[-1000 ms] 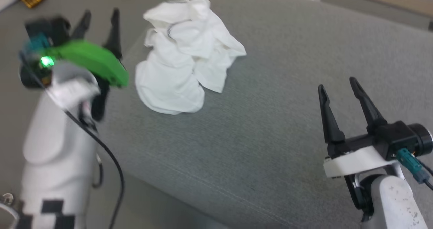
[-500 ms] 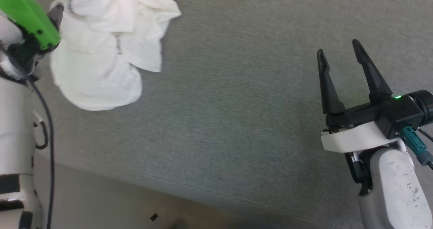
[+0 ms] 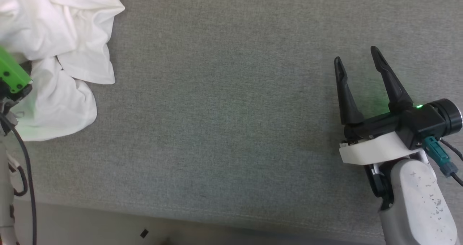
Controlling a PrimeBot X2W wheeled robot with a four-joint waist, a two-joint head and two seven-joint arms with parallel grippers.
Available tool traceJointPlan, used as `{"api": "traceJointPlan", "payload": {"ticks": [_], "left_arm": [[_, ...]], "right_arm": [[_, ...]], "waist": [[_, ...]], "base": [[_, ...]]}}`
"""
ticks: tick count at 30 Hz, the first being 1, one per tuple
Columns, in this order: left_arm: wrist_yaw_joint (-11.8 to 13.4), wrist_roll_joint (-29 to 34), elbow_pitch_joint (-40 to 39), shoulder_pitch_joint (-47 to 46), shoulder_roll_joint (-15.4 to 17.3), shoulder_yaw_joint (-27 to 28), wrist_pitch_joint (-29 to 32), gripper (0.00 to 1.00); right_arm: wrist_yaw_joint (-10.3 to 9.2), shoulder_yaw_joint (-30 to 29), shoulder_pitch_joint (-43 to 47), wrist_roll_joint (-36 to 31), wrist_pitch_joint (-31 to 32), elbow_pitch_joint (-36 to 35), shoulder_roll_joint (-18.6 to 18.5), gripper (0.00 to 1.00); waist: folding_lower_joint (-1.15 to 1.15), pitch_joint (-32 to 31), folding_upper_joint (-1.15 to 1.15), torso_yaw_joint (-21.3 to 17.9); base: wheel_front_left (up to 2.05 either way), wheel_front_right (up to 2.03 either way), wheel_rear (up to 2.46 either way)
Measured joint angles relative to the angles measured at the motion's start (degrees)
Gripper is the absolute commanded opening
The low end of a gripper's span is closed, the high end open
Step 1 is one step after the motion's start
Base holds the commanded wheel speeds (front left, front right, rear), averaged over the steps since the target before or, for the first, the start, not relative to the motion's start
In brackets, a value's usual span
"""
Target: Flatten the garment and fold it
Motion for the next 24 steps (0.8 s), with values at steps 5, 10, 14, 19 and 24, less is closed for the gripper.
{"api": "traceJointPlan", "payload": {"ticks": [5, 10, 14, 19, 24], "left_arm": [[-3.35, 2.59, -3.66, 2.65, 0.24, -0.54, -12.01, 0.00], [-7.43, 7.87, -6.05, -0.21, 1.67, -1.89, -29.97, 0.00], [-9.84, 12.25, -7.22, -4.53, 2.27, -5.08, -38.83, 0.00], [-12.17, 13.91, -9.11, -9.91, 0.85, -9.04, -44.66, 0.00], [-13.61, 15.19, -10.11, -14.33, -2.74, -12.98, -47.09, 0.00]], "right_arm": [[0.00, -0.19, 0.18, 1.01, -0.51, 1.52, 0.03, 1.00], [0.00, -0.87, 2.69, 2.22, -1.03, 2.86, 0.02, 1.00], [0.00, -1.54, 5.75, 3.10, -1.08, 3.52, 0.02, 1.00], [0.00, -1.96, 8.76, 4.05, -1.27, 3.76, 0.02, 1.00], [0.00, -1.88, 10.59, 4.92, -1.51, 3.70, 0.03, 1.00]], "waist": [[0.00, -2.69, 0.00, -0.59], [0.00, -7.37, 0.00, -0.79], [0.00, -12.48, 0.00, -0.62], [-0.01, -18.95, 0.00, -1.00], [-0.01, -23.96, 0.00, -2.86]], "base": [[0.00, 0.00, 0.00], [0.00, 0.00, 0.00], [0.00, 0.00, 0.00], [0.00, 0.00, 0.00], [0.00, 0.00, 0.00]]}}
